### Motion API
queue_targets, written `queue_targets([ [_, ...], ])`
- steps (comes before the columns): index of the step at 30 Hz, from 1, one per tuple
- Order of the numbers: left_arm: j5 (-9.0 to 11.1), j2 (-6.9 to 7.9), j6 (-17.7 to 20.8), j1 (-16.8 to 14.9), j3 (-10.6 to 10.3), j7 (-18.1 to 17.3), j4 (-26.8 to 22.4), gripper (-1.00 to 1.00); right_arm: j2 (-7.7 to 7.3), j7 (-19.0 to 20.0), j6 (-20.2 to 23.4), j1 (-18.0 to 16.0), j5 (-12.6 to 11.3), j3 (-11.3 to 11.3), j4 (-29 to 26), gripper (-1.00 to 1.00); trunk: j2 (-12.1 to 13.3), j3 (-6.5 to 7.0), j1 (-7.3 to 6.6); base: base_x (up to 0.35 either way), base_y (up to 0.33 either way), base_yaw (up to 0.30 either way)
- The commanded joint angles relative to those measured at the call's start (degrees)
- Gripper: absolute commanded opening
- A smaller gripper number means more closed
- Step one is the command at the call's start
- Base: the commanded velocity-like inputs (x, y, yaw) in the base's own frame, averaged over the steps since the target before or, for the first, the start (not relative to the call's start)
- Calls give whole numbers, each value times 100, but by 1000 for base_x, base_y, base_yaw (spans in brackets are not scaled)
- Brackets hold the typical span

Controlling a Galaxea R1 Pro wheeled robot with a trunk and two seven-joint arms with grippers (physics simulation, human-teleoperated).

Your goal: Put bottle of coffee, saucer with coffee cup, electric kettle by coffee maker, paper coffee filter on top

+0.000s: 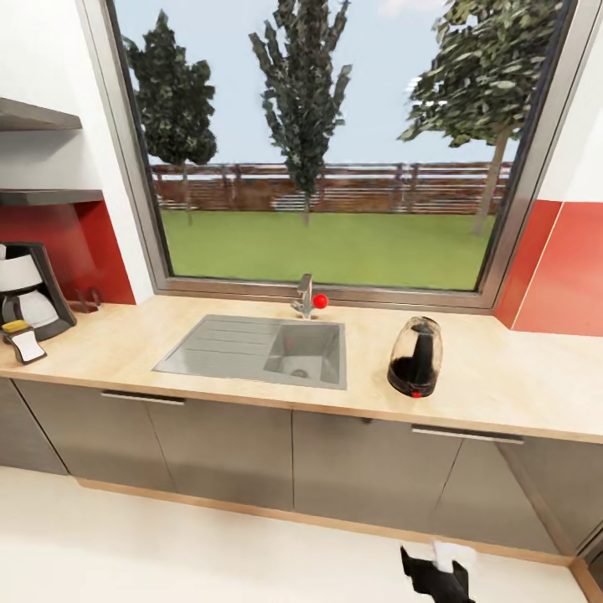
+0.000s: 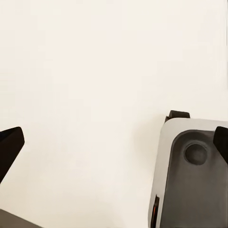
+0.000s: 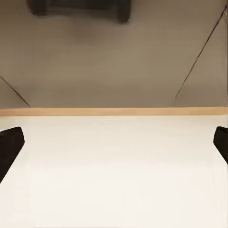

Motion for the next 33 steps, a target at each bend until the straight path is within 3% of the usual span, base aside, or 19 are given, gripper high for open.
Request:
queue_targets([
  [1, -62, -3, -27, -6, 21, 21, 9, 100, 30, -59, -19, -2, -45, 9, -179, 100, -12, -14, 3, 0, 2, 0],
  [3, -69, -2, -33, -6, 4, 21, 8, 100, 131, -355, -19, -2, -49, 7, -794, 100, -12, -14, 3, 0, 1, 0],
  [6, -72, 2, -39, -6, -11, 20, 6, 100, 269, -1103, -17, -2, -53, 10, -1583, 100, -12, -14, 3, 0, 0, 0],
  [11, -74, 19, -22, 0, -20, 23, 22, 100, 370, -1835, 0, -8, -54, 15, -2463, 100, -12, -14, 3, 0, 0, 0],
  [19, -74, 30, 17, 2, -15, 24, 30, 100, 616, -1968, 45, -21, -39, 22, -3185, 100, -12, -14, 3, 0, 0, 0],
  [22, -74, 28, 19, 2, -16, 24, 30, 100, 633, -1977, 163, -43, -37, 22, -3329, 100, -12, -14, 3, 0, 0, 0],
  [28, -73, 18, 13, 2, -14, 24, 22, 100, 646, -1996, 825, -137, -37, 22, -3893, 100, -12, -14, 3, 0, 0, 0],
  [33, -74, 4, 12, 2, -21, 24, 33, 100, 647, -1993, 989, -165, -31, 26, -4233, 100, -12, -14, 3, 0, 0, 0],
])
